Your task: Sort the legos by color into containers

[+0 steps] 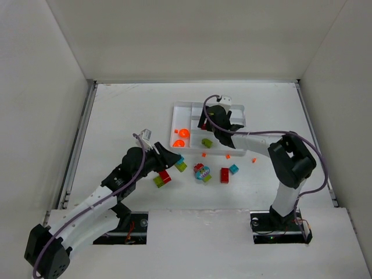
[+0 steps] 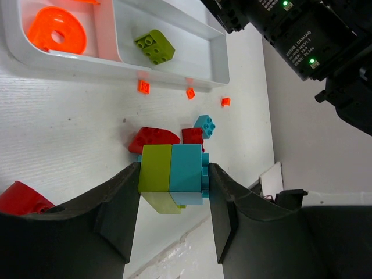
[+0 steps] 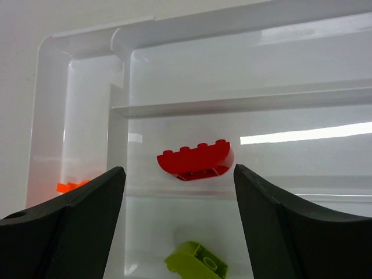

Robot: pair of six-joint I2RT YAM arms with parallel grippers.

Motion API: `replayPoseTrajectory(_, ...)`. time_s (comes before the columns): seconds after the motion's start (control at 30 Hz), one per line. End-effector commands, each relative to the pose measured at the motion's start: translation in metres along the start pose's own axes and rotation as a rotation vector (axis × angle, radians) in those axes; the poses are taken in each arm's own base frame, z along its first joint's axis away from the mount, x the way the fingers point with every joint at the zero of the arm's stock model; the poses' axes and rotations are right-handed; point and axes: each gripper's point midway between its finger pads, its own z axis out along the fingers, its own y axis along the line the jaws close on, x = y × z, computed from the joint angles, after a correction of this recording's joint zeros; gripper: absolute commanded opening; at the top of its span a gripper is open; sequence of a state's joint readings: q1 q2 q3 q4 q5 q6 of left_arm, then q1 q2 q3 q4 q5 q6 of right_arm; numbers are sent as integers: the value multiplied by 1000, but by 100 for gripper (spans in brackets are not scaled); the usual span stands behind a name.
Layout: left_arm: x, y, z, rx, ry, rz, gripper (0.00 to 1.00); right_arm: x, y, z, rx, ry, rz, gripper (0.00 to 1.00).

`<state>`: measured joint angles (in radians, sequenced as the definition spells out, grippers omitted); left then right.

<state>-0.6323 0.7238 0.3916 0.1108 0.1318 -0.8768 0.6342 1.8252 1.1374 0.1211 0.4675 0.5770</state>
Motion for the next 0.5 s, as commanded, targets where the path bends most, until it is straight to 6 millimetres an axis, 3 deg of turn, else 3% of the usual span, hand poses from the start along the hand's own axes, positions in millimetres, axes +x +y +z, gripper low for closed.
replayPoseTrajectory(0.0, -15, -29, -2, 78, -8, -1, 23, -28, 4, -18, -52, -73, 14, 79)
replayPoseTrajectory(0.13, -19, -33, -3, 78, 3, -5, 23, -28, 14, -60, -162, -94, -38, 61)
replayPoseTrajectory(0.27, -19, -39, -1, 80, 41, -12, 23, -11, 41, -138, -397, -123, -123, 48)
replayPoseTrajectory(0.37, -18, -44, 1, 90, 67, -10, 23, 13, 61, -195, -593, -114, -185, 50)
replayPoseTrajectory(0.47, -15, -49, 5, 98, 109, -18, 23, 35, 75, -243, -767, -105, -213, 64)
